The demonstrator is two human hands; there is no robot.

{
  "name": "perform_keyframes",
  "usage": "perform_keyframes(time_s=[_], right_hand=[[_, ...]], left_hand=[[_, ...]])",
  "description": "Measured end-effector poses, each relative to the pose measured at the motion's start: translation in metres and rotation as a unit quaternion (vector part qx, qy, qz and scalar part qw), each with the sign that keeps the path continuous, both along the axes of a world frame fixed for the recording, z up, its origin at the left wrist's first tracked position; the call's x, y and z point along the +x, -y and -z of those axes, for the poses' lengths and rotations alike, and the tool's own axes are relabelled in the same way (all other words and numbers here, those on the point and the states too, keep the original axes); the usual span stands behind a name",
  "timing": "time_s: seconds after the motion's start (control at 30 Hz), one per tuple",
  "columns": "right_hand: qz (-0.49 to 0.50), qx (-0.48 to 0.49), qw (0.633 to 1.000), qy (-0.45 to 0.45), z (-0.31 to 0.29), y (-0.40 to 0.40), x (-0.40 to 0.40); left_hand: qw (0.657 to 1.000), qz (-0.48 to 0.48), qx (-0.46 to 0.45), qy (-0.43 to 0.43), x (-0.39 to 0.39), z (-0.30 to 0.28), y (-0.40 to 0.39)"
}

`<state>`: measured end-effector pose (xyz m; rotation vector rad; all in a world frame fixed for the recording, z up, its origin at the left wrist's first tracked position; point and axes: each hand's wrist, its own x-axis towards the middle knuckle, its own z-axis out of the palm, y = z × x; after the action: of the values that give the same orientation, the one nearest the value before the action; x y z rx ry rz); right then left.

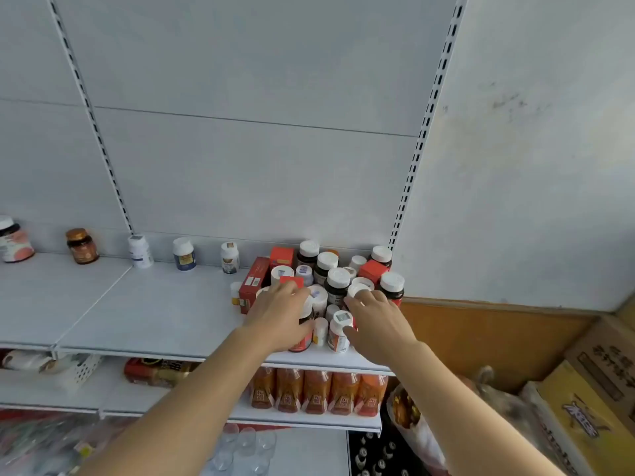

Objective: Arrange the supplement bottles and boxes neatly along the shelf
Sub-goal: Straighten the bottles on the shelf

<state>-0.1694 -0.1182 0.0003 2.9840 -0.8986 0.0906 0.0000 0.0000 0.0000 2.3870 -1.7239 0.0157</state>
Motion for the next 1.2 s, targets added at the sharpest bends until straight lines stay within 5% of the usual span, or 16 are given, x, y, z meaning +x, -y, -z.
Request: perform_keyframes(time_s=[0.7, 0.87, 1.03, 1.2], right_hand=[[0.107, -0.084, 0.984, 0.113, 0.066, 0.006, 0.026], [0.069, -0.07, 0.982, 0.161, 0.062, 0.008, 0.021], [0.019, 0.053, 0.958, 0.28, 0.034, 0.02, -0.002], [0.023, 0.26, 0.895, 0.361, -0.01, 0.013, -0.019]], left_hand=[[0.995, -0.012, -0.063, -0.077, 0.016, 0.038, 0.012], [0.992, -0.011, -0.079, -0.099, 0.017, 0.036, 0.009], [0.975, -0.012, -0.165, -0.146, 0.019, 0.01, 0.0], [0.939, -0.005, -0.212, -0.27, 0.023, -0.021, -0.008]])
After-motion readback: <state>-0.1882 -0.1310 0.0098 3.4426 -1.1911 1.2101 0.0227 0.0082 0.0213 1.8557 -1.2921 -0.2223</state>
